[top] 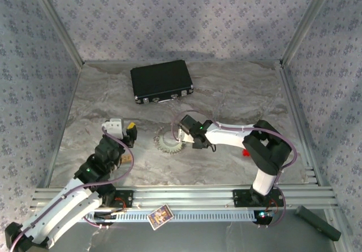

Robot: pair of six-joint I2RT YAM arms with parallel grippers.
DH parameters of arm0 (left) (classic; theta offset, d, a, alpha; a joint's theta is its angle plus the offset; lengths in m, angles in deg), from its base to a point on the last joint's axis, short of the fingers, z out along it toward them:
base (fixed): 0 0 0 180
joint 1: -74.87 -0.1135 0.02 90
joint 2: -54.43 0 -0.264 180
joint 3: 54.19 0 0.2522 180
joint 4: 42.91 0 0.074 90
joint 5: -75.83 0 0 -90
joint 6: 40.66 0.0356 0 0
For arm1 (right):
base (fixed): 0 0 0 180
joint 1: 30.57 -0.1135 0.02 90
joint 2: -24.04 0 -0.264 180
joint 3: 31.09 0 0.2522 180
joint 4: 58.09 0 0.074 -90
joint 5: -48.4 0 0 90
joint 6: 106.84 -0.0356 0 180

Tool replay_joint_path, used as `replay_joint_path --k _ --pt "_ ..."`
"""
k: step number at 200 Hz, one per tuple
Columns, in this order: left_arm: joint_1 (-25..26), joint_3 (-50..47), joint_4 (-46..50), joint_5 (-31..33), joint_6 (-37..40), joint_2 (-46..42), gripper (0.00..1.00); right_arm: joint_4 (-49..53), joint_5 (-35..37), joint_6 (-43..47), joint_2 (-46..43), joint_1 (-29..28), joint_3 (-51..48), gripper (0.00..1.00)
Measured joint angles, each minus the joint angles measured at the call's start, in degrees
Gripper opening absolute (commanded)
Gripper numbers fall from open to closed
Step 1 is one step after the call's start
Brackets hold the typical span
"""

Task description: Put the keys on the keyring

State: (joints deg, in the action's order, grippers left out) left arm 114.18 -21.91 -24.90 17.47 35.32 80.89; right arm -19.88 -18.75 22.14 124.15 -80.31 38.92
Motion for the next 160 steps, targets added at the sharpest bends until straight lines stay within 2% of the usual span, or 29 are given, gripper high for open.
replay_joint_path --k 33,53,72,90,105,122,140,160 --pt "-1.0 0.0 -0.9 -0.3 0.5 2.1 0.65 0.3 -0.4 -0.4 -0.9 0.8 -0.8 0.36" --pt "-3.2 0.0 -2.3 -1.3 1.2 4.6 0.71 2.0 -4.7 -1.9 -5.0 2.7 -2.5 0.38" --pt "-6.3 0.2 -3.9 -3.0 2.4 8.0 0.76 2.7 -11.4 -4.5 -13.7 6.4 -5.4 0.41" --pt "-10.4 0.4 -6.4 -5.3 4.0 11.8 0.78 -0.4 -19.0 -8.2 -26.0 12.5 -9.1 0.54" --pt "-14.2 0.8 -8.9 -7.4 5.2 15.6 0.78 -8.9 -24.8 -12.4 -36.7 19.5 -14.4 0.64" --pt "-18.9 1.1 -11.6 -9.6 6.9 19.5 0.79 -19.9 -26.2 -18.6 -43.9 27.1 -21.5 0.67" --pt "-22.7 1.2 -14.9 -10.3 8.7 22.6 0.79 -28.9 -24.8 -23.5 -44.5 34.2 -27.2 0.67" --pt "-26.5 1.1 -19.0 -10.3 10.1 25.5 0.79 -38.2 -23.7 -27.8 -38.3 42.4 -31.5 0.65"
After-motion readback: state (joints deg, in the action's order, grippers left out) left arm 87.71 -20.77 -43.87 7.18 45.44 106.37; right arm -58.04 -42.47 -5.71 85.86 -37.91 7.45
